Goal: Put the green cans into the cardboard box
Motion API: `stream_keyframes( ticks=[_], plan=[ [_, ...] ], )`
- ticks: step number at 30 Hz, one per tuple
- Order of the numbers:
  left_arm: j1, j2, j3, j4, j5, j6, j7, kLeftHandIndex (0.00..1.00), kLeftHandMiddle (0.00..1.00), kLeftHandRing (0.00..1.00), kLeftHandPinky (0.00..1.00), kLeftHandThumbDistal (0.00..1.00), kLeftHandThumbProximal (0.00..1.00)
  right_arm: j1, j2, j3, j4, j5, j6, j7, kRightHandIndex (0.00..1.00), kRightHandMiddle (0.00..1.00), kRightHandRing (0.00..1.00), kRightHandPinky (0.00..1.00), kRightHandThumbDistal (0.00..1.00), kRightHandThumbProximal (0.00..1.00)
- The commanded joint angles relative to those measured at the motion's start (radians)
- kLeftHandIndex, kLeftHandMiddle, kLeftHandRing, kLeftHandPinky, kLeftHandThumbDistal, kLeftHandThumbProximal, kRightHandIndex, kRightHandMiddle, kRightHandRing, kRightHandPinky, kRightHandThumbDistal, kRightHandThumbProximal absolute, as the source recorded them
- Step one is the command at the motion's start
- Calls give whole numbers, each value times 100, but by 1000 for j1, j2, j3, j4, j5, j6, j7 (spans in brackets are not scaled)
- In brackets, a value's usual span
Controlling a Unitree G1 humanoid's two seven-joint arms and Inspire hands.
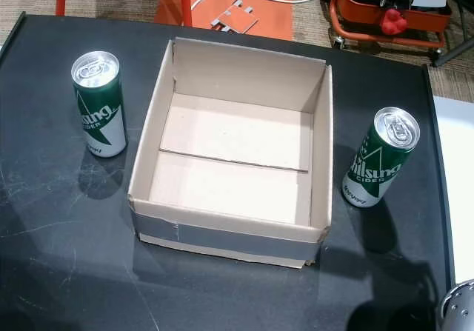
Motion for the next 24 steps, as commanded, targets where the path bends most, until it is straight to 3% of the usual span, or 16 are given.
stream_keyframes(
  ticks=[1,10,13,14,16,18,20,24],
  plan=[
    [16,2,-2,-1,2,4,-10,81,91,97,81,99,38,17,-7,-2,3,-3,-10,-7,100,96,94,95,100,72],
    [21,10,2,-1,-2,18,-3,82,90,95,79,98,38,2,-22,0,27,16,1,31,96,95,95,97,100,72],
    [9,25,9,22,-11,30,-20,82,90,96,78,97,38,-23,-35,-1,76,30,17,67,94,94,95,98,100,65],
    [4,31,11,32,-15,34,-26,82,90,96,79,97,37,-39,-44,-4,114,32,30,76,94,94,94,99,100,61],
    [-7,43,18,56,-18,37,-38,82,90,97,79,97,38,-86,-66,-18,234,8,22,80,89,90,91,98,100,65],
    [-14,53,23,72,-19,43,-45,82,90,96,78,100,39,-146,-105,-30,403,-30,19,71,85,86,87,92,100,57],
    [-16,60,28,80,-21,50,-47,82,90,96,77,100,41,-187,-139,-24,529,-78,33,46,86,87,87,91,100,49],
    [-7,55,29,55,-31,68,-21,81,88,94,75,96,36,-223,-176,-2,661,-184,-14,-19,89,89,87,90,100,49]
  ],
)
